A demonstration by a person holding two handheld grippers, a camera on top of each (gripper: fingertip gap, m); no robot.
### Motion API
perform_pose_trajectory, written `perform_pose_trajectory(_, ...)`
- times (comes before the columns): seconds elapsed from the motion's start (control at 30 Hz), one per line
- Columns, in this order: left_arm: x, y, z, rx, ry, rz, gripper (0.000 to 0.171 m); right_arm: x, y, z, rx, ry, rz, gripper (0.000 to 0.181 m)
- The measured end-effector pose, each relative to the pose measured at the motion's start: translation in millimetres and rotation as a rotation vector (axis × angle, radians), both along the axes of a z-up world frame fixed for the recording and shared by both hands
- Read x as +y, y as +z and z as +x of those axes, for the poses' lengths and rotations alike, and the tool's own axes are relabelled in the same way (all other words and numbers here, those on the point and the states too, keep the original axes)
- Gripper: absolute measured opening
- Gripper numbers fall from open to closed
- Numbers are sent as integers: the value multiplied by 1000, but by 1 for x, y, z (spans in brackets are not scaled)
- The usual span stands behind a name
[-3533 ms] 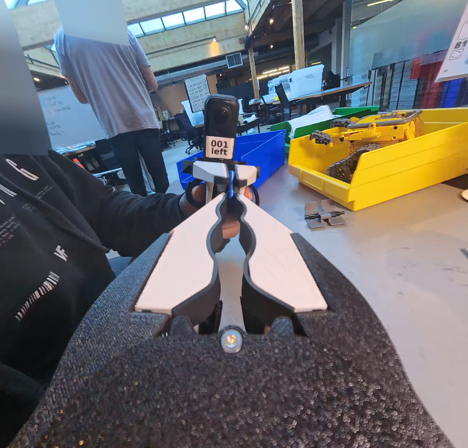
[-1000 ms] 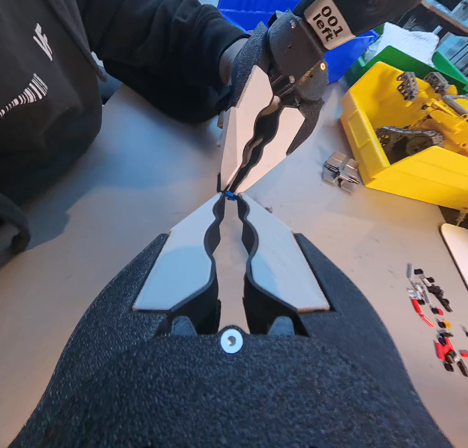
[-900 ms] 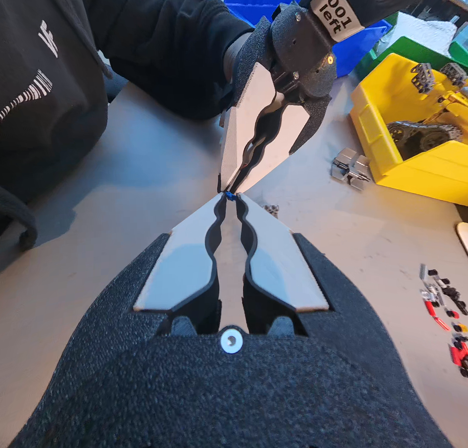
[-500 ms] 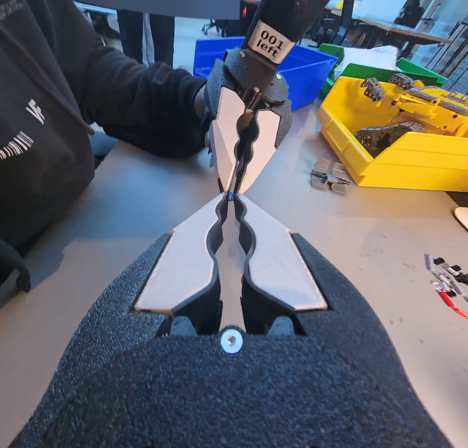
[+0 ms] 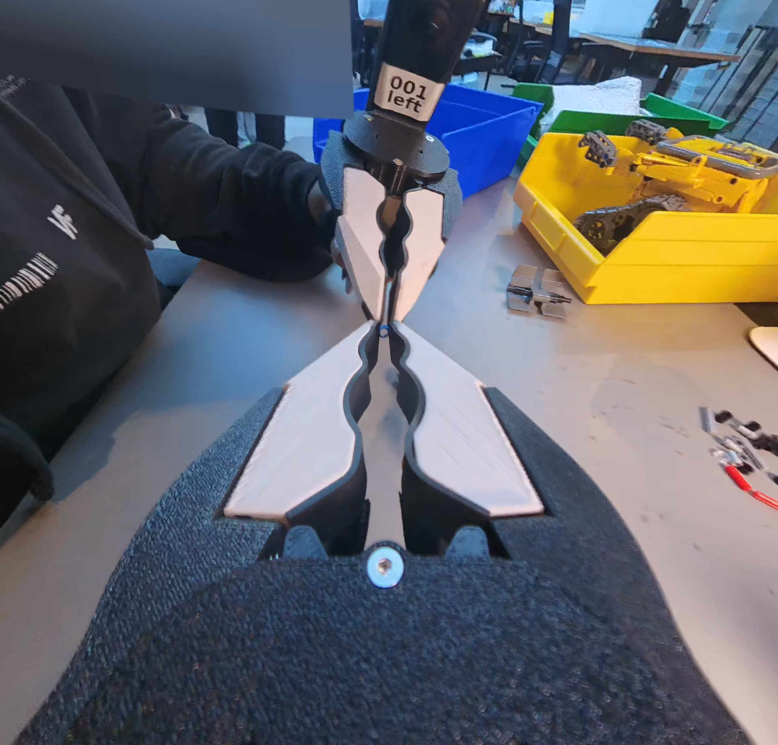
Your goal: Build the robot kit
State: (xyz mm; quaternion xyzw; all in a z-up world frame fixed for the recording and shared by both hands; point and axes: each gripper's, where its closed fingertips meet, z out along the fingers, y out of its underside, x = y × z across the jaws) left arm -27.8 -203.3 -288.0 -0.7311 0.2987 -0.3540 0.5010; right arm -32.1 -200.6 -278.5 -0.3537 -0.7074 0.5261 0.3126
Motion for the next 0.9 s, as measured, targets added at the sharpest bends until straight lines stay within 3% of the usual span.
perform_pose_trajectory(0.07,8,-9,-11,57,66,3,0,15,1,1,-15,-52,39,4)
perform_pose_trajectory(0.2,16,-16,-24,88,137,-19,9,50,-14,4,-161,-143,144,4)
perform_pose_trajectory(0.4,28,-35,-30,195,209,-36,29,54,-39,4,-362,-76,235,4)
perform_pose_trajectory(0.57,49,-49,-23,363,196,16,57,57,-44,2,-362,-89,220,4)
perform_pose_trajectory(0.7,59,-65,-12,450,106,-10,73,55,-57,2,-372,-108,206,4)
perform_pose_trajectory(0.8,62,-74,-7,515,51,-6,71,55,-59,2,-363,-124,182,4)
perform_pose_trajectory(0.9,62,-76,-4,525,31,-8,48,57,-59,2,-373,-132,203,4)
